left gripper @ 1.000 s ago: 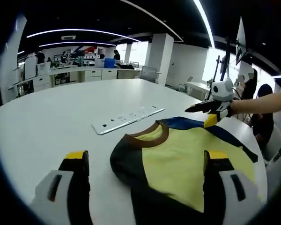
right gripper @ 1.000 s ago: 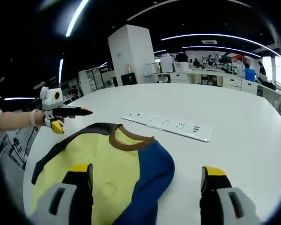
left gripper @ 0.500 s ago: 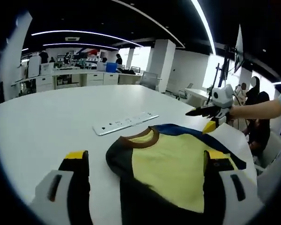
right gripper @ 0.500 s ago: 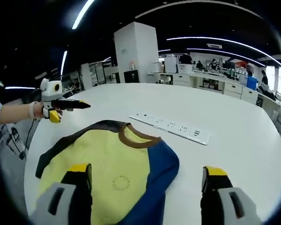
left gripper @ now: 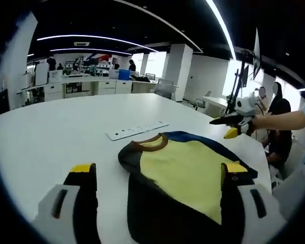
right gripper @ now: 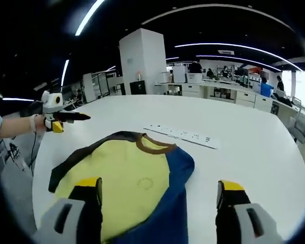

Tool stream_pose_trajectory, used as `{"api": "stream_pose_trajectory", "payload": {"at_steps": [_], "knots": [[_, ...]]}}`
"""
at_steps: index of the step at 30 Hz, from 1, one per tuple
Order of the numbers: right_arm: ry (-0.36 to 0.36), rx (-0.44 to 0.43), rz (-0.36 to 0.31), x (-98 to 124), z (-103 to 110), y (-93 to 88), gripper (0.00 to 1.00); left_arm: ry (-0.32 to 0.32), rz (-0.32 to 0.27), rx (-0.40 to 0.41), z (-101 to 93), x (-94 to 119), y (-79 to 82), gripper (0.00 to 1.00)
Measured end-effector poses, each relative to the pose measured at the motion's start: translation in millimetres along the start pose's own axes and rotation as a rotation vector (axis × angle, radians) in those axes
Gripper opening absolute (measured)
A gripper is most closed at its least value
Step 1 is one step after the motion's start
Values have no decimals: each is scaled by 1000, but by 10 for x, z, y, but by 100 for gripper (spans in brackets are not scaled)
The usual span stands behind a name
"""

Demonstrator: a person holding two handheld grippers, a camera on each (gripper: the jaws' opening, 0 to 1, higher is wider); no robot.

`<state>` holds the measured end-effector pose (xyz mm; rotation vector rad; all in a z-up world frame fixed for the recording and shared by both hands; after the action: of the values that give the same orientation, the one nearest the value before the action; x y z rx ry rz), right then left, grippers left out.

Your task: Fold the garment on the visible template until the final outline fits inside the template.

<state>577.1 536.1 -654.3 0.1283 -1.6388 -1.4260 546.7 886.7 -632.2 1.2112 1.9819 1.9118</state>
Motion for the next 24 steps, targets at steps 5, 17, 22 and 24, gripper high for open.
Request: {"api": "stream_pose_trajectory", "payload": {"at_steps": [5, 17, 22, 24], "knots": [[-24, -7, 2, 218, 53, -138, 92, 22, -18, 22, -57, 232, -102, 99], [-67, -66, -41, 583, 212, -362, 88, 48, -17, 20, -190, 571, -242, 98], [-78, -90, -51, 673, 293, -463, 87, 50, -19, 23, -264, 655, -304, 98], [-81, -98, -57, 698, 312, -490, 87, 54, -24, 27, -287, 701, -341, 98]]}}
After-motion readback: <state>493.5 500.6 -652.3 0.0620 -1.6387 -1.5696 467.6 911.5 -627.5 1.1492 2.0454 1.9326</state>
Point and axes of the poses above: the point that each gripper's makers call its tool centre point, and the gripper's own axes: x roughly backward along the fingers, z roughly to its left, y roughly out of its top, the point moved 5 cm from there along x, roughly backward along the fingers, and after that the axes turned 5 degrees about z, right-handed, at the moved point
